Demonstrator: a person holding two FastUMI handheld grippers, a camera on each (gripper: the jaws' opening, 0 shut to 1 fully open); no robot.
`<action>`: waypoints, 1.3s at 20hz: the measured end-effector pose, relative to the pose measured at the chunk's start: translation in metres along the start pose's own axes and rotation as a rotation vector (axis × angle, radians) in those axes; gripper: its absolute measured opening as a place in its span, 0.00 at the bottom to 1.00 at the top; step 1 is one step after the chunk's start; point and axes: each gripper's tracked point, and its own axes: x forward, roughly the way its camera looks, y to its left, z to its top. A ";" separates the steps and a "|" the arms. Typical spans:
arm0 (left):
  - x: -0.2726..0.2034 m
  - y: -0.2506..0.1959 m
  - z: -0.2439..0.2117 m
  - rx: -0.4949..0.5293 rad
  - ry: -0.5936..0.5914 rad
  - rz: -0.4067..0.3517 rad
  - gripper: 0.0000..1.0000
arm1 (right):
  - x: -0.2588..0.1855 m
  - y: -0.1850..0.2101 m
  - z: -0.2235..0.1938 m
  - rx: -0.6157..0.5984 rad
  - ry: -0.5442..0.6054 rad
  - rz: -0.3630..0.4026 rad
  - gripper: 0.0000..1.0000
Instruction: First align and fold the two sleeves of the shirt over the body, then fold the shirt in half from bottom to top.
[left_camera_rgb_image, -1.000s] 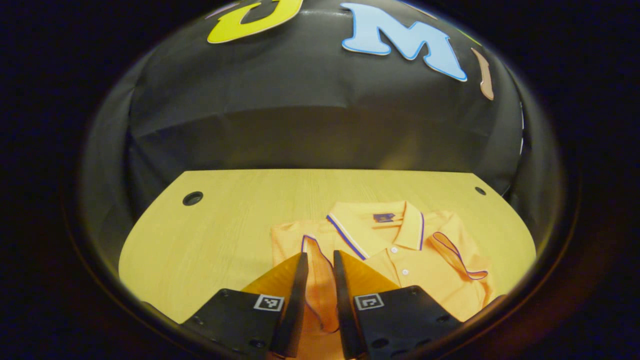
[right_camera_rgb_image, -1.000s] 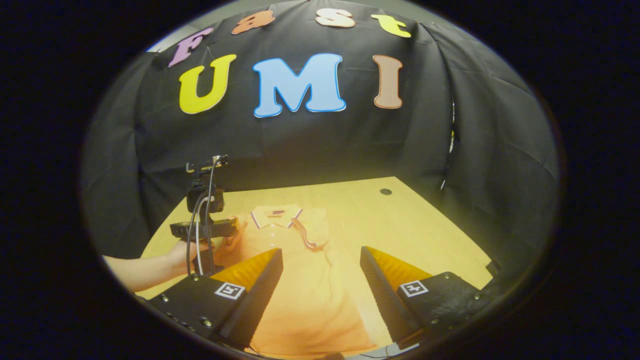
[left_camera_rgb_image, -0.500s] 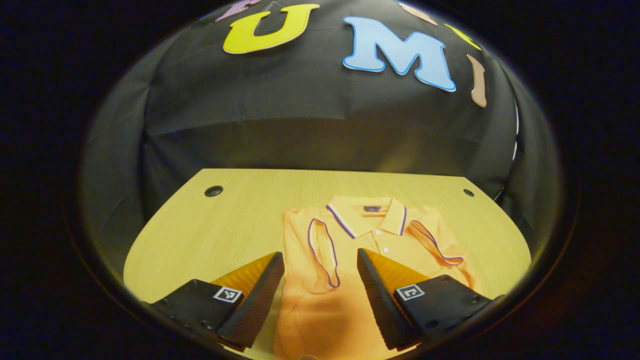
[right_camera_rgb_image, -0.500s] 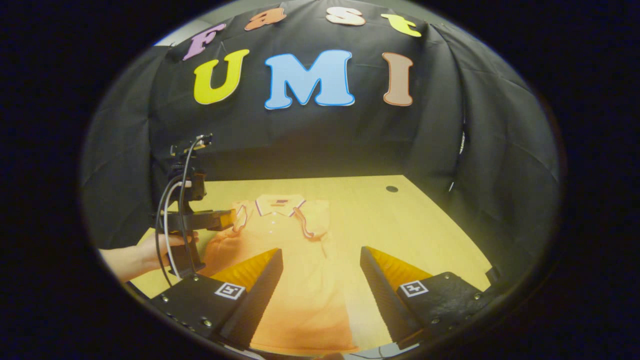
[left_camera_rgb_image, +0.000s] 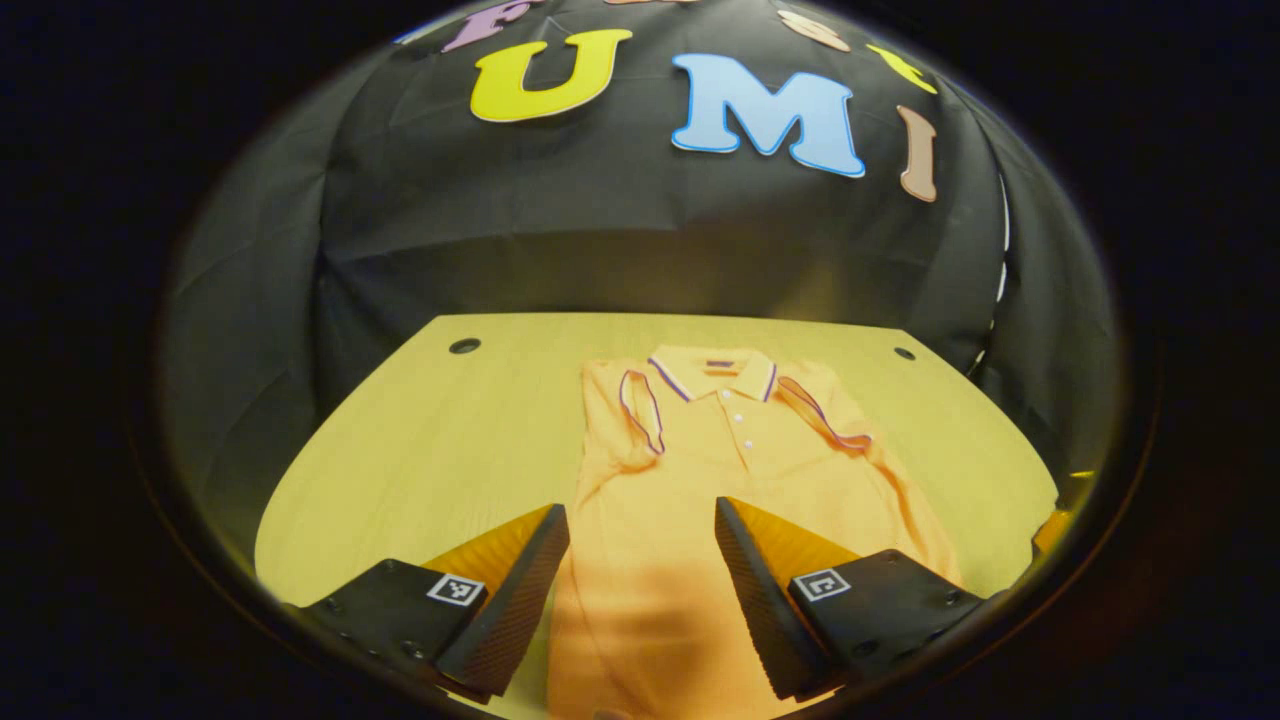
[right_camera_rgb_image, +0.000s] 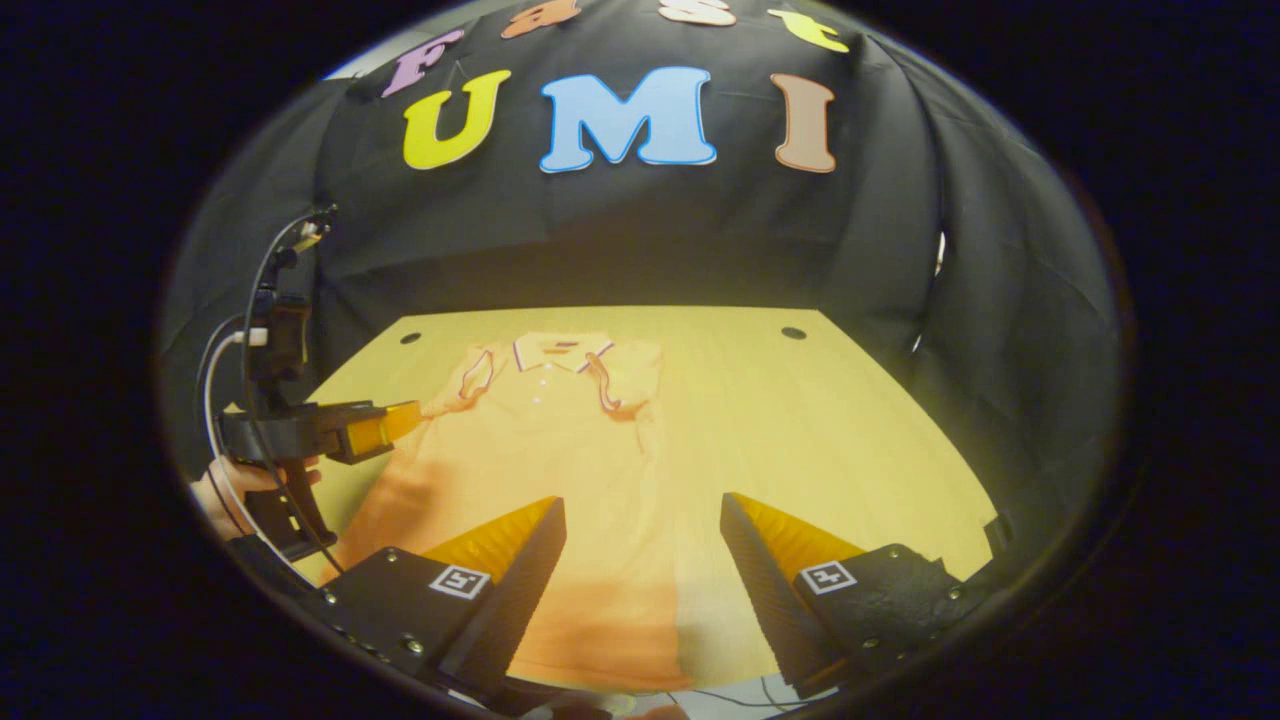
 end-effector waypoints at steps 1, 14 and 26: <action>-0.012 0.000 -0.011 0.001 0.010 -0.004 0.95 | -0.001 -0.008 -0.008 -0.005 0.020 0.003 0.97; -0.130 0.033 -0.136 0.007 0.126 0.022 0.96 | -0.012 -0.006 -0.120 -0.012 0.225 0.057 0.97; -0.154 0.029 -0.189 -0.013 0.189 0.019 0.96 | -0.019 0.016 -0.161 -0.037 0.283 0.078 0.98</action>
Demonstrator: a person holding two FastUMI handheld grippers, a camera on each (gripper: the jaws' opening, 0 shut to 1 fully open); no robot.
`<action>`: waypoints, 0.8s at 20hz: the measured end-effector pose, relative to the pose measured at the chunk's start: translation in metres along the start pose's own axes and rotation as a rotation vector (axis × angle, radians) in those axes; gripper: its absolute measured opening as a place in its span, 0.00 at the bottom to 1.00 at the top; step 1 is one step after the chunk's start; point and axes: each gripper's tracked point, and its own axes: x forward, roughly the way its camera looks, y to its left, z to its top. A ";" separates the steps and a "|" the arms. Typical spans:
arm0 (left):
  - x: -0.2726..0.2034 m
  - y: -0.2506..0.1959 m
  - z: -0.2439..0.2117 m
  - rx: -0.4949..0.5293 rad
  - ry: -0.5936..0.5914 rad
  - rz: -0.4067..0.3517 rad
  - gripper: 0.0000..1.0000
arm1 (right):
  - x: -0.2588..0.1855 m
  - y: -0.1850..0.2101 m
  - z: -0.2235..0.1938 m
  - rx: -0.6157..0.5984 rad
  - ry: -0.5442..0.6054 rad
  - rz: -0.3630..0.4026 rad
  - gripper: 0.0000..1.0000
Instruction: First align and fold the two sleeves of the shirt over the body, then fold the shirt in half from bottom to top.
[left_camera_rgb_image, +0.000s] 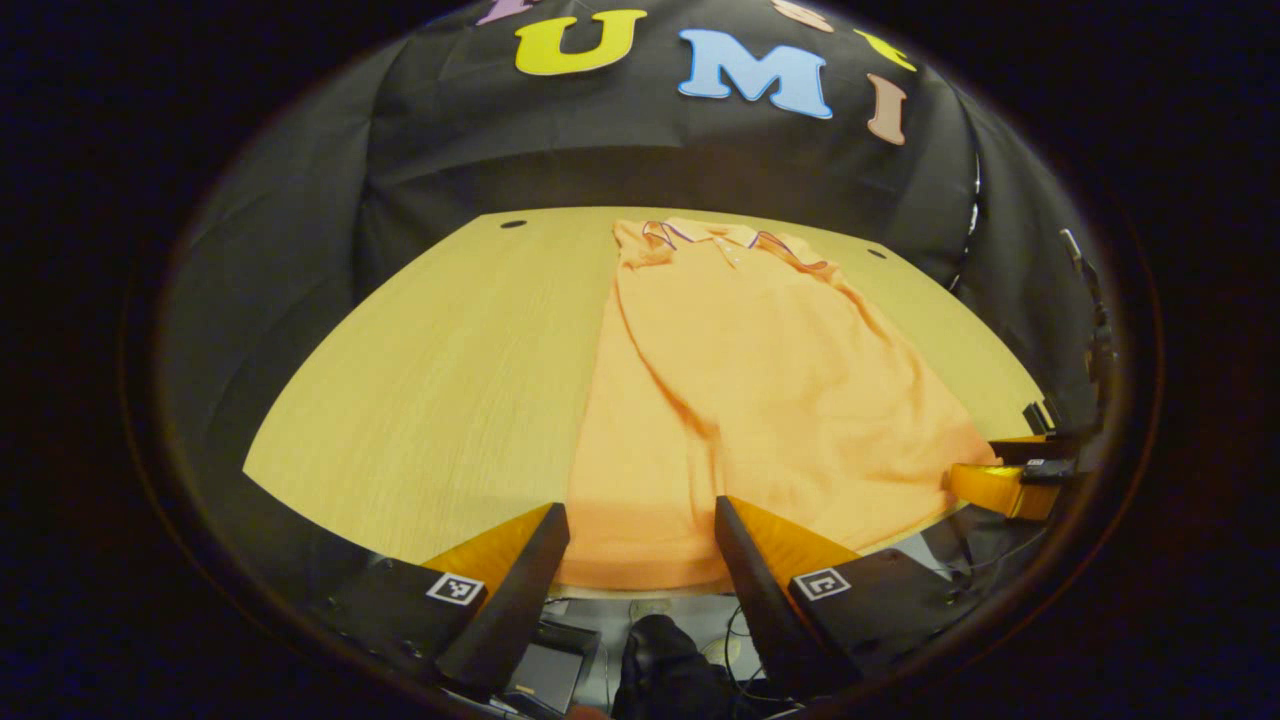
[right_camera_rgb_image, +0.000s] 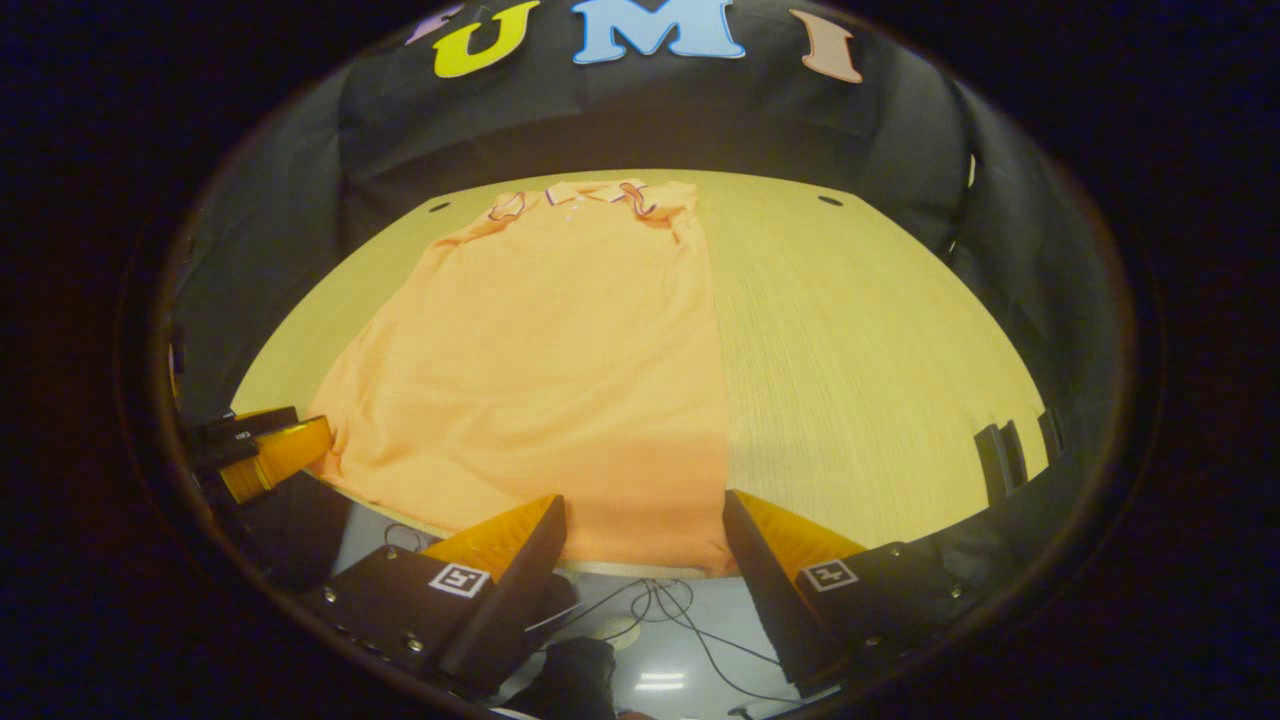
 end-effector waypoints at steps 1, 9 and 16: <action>0.001 0.000 0.003 0.004 -0.007 -0.001 0.96 | 0.000 0.000 0.000 -0.007 -0.009 -0.006 0.98; -0.001 0.004 -0.002 0.041 -0.003 0.009 0.71 | -0.002 0.004 -0.002 0.014 -0.019 -0.007 0.54; -0.004 -0.001 0.000 0.050 -0.006 0.033 0.14 | -0.003 0.006 -0.002 0.059 -0.011 -0.001 0.11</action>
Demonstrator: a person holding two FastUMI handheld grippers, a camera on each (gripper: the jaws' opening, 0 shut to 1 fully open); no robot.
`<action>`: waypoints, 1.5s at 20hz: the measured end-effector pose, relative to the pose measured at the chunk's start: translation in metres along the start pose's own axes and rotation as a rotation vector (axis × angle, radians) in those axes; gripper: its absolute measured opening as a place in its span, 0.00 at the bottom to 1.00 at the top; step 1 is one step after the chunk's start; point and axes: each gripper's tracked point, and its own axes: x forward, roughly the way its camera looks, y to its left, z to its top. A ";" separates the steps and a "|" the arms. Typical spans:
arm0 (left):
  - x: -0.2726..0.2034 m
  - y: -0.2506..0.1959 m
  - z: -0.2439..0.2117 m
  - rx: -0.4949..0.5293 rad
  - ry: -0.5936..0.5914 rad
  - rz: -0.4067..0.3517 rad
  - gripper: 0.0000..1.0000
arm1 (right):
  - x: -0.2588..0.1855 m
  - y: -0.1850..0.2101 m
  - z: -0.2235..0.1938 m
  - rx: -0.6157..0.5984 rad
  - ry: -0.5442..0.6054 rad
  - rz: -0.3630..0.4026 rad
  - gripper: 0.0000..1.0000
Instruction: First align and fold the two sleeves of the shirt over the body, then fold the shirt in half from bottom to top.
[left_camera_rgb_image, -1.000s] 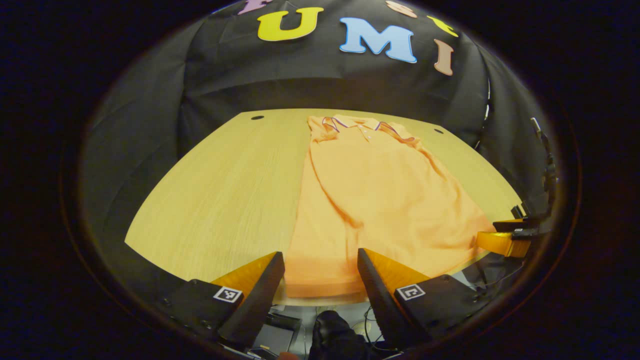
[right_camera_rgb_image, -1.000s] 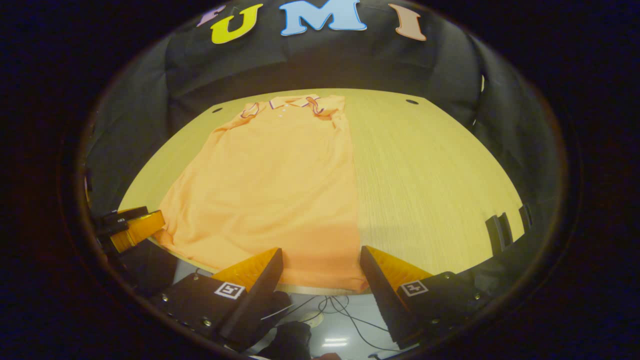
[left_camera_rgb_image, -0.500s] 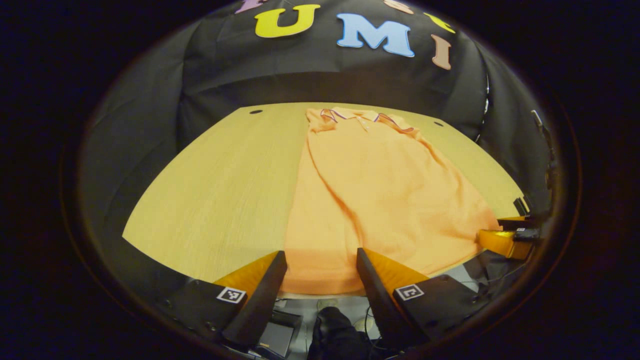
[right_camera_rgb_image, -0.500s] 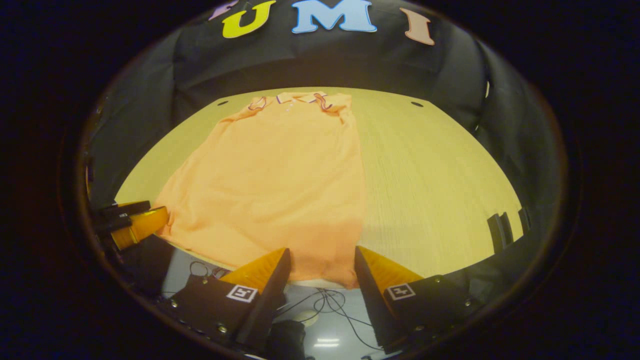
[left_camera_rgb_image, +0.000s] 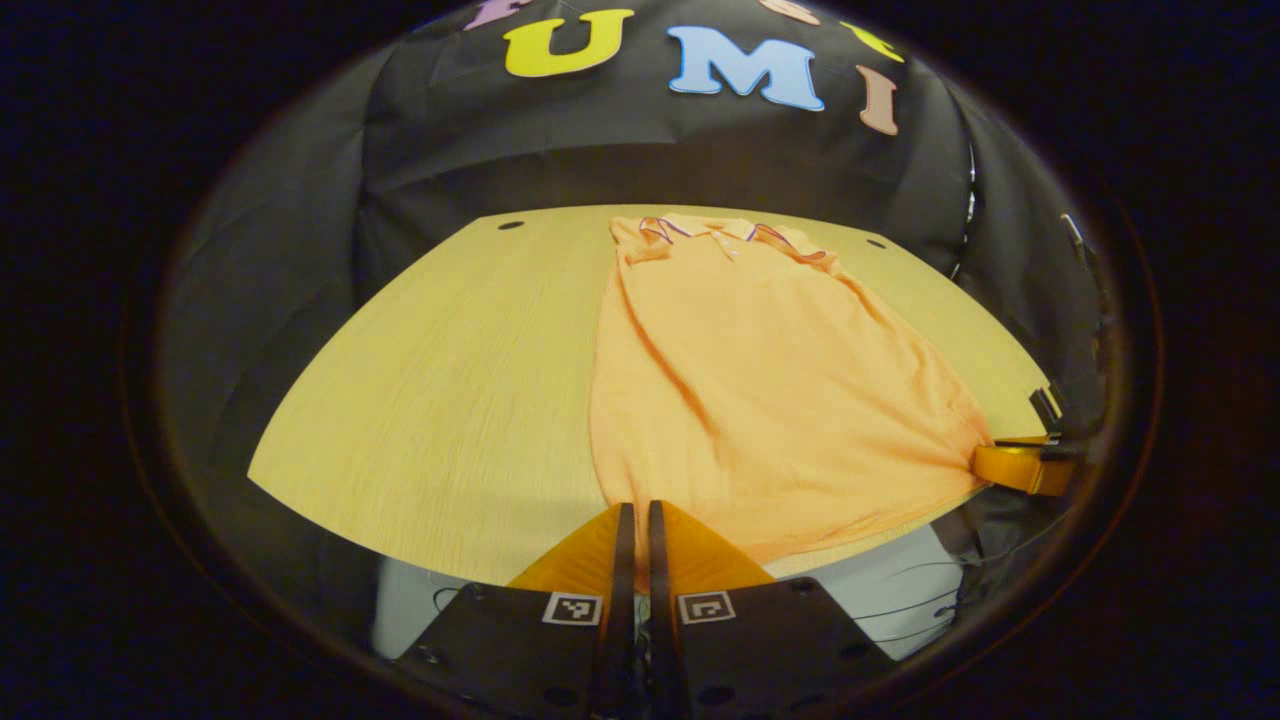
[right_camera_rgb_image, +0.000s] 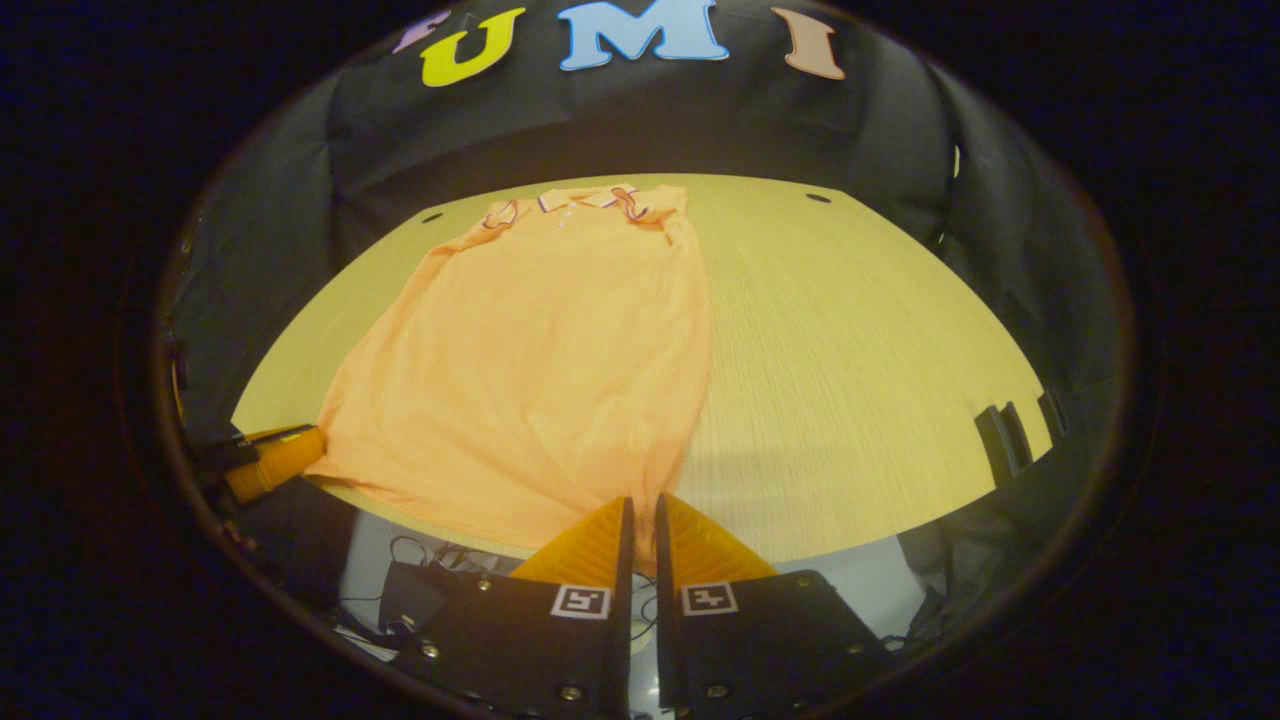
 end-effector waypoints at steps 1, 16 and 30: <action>0.003 -0.005 0.002 0.000 0.002 -0.011 0.08 | -0.001 0.000 0.001 -0.002 -0.001 0.006 0.12; -0.017 -0.017 0.122 -0.025 -0.183 0.012 0.06 | -0.045 -0.011 0.103 0.062 -0.183 0.089 0.07; 0.056 -0.013 0.281 -0.045 -0.290 -0.065 0.06 | -0.009 -0.010 0.256 0.061 -0.317 0.034 0.04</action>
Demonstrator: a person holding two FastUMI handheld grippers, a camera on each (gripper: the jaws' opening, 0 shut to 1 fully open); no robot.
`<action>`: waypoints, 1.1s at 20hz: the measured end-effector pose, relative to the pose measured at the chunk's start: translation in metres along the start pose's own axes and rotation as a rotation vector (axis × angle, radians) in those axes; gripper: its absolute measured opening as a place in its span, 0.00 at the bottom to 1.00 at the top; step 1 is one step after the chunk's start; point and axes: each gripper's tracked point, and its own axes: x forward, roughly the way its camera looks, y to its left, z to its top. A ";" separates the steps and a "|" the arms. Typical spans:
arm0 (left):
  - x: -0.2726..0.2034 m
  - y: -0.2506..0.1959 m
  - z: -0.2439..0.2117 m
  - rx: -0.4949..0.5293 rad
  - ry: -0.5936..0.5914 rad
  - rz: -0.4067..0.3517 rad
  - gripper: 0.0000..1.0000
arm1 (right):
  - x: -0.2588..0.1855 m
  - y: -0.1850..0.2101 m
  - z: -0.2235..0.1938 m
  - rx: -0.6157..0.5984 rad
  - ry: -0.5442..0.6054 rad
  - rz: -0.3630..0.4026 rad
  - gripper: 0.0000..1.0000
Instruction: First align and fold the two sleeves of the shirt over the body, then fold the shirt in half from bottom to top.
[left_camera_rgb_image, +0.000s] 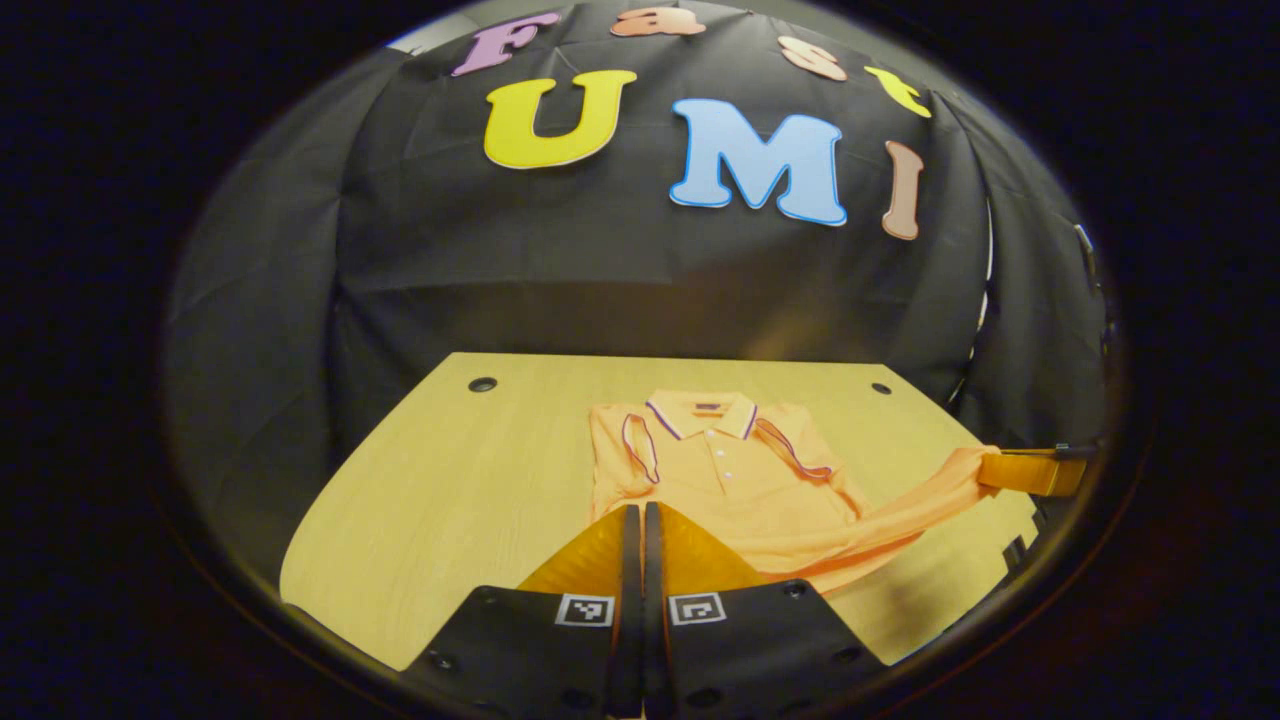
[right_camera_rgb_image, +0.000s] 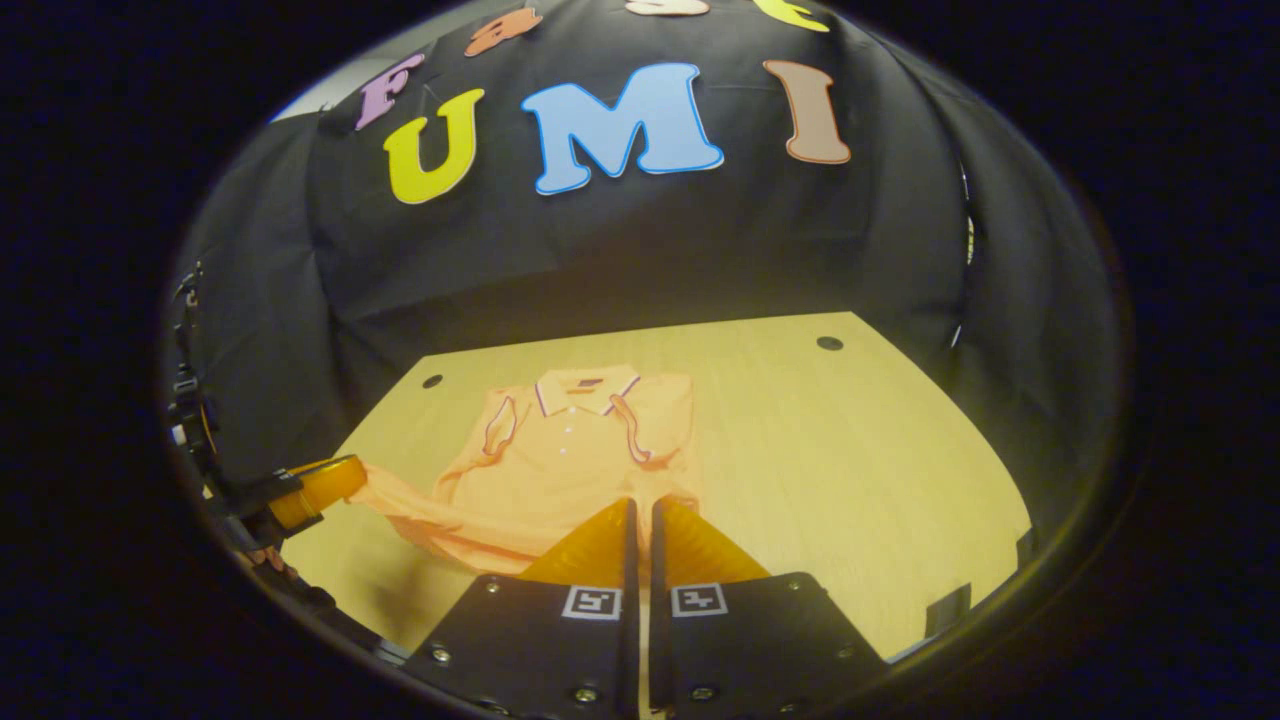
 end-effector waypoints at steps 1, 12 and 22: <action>0.011 0.001 0.008 -0.004 -0.004 -0.011 0.06 | 0.008 0.002 0.008 -0.001 -0.003 -0.007 0.04; 0.118 0.008 0.081 -0.007 -0.052 -0.101 0.06 | 0.090 0.011 0.089 -0.017 -0.053 -0.126 0.04; 0.213 0.018 0.117 0.009 -0.105 -0.041 0.06 | 0.187 0.001 0.128 -0.059 -0.028 -0.131 0.04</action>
